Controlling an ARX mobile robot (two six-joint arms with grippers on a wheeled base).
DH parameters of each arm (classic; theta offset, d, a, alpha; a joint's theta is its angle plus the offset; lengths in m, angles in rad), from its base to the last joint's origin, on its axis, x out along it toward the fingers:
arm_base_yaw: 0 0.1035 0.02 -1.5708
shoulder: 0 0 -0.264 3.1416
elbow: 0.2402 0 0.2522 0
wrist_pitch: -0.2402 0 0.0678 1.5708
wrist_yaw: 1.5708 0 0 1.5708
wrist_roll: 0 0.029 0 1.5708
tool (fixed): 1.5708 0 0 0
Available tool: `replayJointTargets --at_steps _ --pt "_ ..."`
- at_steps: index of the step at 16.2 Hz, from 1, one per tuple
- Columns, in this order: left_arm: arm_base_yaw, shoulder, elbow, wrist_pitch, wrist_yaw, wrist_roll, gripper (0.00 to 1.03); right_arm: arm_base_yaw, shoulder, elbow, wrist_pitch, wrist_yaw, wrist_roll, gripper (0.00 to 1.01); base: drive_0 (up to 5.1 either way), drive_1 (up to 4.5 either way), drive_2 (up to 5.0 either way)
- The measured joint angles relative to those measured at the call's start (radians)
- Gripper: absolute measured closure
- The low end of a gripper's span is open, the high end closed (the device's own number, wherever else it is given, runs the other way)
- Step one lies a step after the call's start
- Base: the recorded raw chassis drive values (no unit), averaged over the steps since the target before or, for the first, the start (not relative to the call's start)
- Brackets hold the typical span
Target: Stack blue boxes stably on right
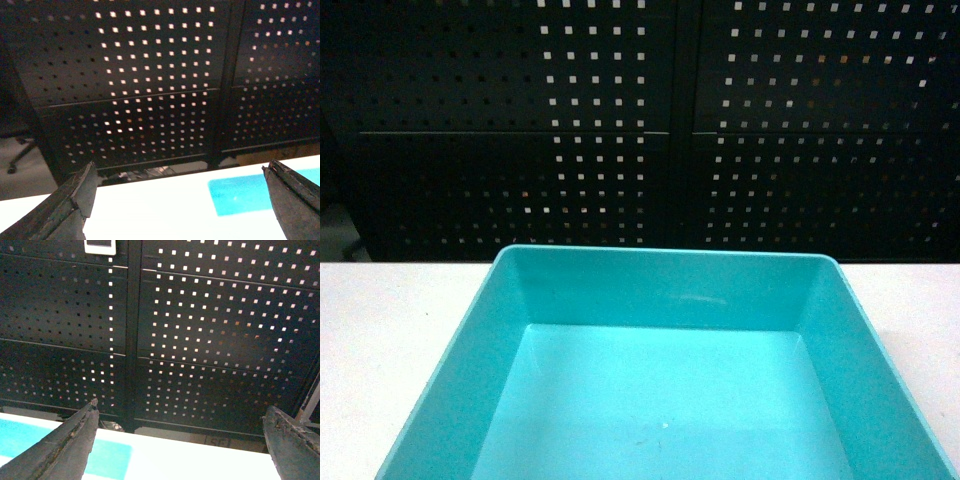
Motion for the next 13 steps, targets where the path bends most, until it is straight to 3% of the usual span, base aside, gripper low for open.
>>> replayJointTargets --at_steps 2,5,8,10,13 --pt "-0.011 0.126 0.085 -0.091 0.021 -0.008 0.05 0.08 0.163 0.082 0.002 0.048 -0.025 0.03 0.0 0.0 0.0" --pt "-0.018 0.241 0.192 -0.166 0.008 -0.03 0.05 0.144 0.34 0.189 -0.089 0.106 -0.029 0.03 0.0 0.0 0.0" --pt "-0.01 0.386 0.242 -0.201 0.033 -0.045 0.05 0.149 0.446 0.249 -0.165 0.106 -0.063 0.03 0.0 0.0 0.0" --pt "-0.014 0.471 0.256 -0.208 0.021 -0.043 0.05 0.148 0.499 0.275 -0.192 0.1 -0.074 0.03 0.0 0.0 0.0" --pt "-0.07 0.589 0.309 -0.217 -0.009 -0.034 0.05 0.147 0.606 0.285 -0.211 0.106 -0.089 0.03 0.0 0.0 0.0"
